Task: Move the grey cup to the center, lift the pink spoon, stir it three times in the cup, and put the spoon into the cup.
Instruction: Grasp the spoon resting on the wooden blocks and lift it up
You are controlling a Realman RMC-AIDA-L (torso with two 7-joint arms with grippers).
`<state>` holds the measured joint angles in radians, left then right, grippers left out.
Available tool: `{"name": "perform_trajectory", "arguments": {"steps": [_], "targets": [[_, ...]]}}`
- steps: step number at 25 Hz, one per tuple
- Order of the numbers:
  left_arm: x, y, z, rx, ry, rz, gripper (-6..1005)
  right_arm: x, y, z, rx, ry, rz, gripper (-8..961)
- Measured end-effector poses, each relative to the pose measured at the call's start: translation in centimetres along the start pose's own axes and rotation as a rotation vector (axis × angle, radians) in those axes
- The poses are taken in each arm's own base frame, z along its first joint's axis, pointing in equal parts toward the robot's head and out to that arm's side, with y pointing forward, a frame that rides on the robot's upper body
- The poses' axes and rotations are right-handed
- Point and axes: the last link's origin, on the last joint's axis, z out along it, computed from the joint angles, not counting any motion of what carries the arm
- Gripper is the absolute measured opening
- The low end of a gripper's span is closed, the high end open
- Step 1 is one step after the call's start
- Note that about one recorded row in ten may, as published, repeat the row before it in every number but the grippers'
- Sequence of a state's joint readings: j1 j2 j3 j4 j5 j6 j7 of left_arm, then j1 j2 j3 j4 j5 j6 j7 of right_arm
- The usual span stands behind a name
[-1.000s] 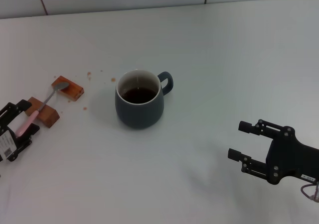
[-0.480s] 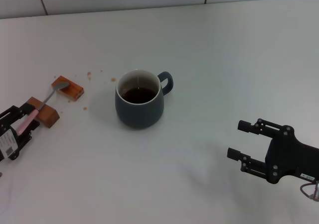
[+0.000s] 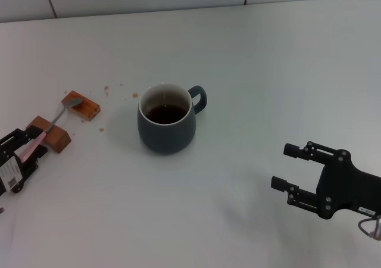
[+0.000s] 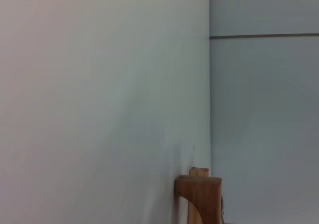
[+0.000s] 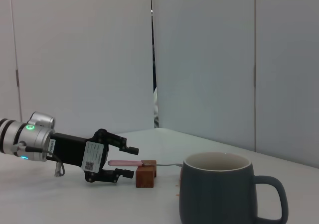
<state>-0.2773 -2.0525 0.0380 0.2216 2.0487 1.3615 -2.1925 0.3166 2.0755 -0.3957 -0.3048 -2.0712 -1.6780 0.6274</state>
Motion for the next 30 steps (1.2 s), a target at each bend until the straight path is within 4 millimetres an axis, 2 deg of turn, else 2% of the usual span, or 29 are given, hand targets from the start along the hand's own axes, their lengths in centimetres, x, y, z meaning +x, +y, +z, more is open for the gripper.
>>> {"name": "perform_trajectory", "arguments": {"steps": [16, 30], "targets": [[0.01, -0.03, 0.26, 0.006, 0.004, 0.020, 349, -0.22, -0.24, 0.29, -0.006, -0.004, -0.008, 681], [0.01, -0.13, 0.46, 0.017, 0.005, 0.026, 303, -0.35, -0.43, 0.49, -0.008, -0.005, -0.010, 680]]}}
